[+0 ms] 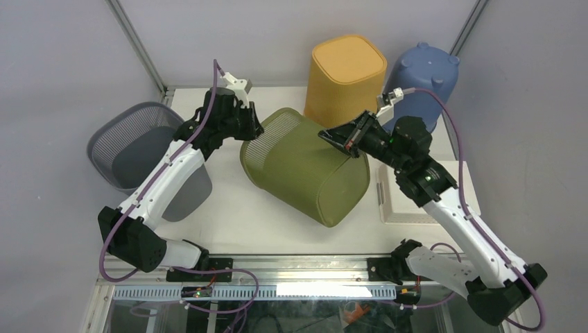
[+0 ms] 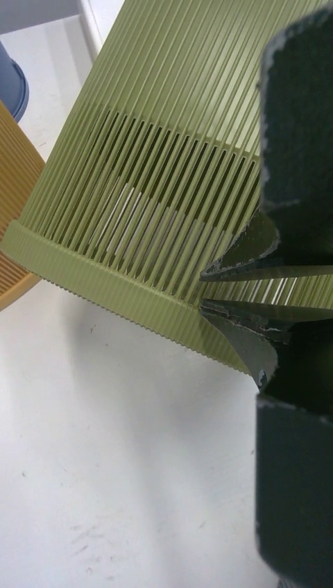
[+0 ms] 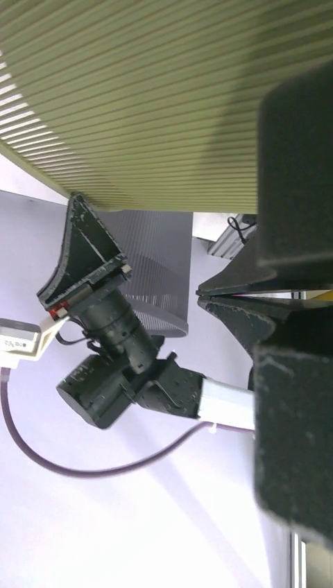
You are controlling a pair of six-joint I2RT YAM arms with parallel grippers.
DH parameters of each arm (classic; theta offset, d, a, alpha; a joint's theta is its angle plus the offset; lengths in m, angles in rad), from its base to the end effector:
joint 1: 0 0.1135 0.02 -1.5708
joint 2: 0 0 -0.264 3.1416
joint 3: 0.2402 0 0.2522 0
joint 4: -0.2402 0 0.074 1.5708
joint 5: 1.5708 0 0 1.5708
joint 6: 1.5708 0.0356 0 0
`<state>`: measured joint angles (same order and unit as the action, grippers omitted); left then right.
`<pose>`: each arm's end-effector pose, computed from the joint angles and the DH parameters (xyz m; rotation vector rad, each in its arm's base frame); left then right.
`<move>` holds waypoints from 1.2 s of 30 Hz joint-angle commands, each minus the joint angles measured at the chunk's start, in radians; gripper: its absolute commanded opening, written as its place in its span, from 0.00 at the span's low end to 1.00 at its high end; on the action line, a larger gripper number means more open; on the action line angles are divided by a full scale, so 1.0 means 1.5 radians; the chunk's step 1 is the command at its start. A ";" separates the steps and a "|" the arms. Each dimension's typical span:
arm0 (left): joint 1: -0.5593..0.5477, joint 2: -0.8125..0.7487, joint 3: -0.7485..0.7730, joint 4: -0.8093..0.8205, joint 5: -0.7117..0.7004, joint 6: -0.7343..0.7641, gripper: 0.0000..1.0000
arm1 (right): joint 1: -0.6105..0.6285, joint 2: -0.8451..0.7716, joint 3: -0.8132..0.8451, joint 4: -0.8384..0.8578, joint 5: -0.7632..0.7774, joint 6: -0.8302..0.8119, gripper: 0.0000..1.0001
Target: Turn the large container upside down
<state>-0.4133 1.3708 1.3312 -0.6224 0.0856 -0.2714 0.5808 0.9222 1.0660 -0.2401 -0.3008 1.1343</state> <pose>0.2745 -0.1237 0.3552 0.2084 2.2617 -0.4640 0.1630 0.1196 0.4080 0.2670 1.8942 1.4893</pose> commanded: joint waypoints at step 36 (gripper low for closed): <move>0.057 0.206 0.077 0.040 -0.081 0.019 0.28 | 0.015 -0.075 0.053 -0.239 0.017 -0.252 0.21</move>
<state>-0.3321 1.6356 1.3861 -0.5102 -0.0433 -0.2703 0.5983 0.8143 1.1465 -0.6037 -0.2523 0.7849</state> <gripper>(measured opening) 0.264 0.208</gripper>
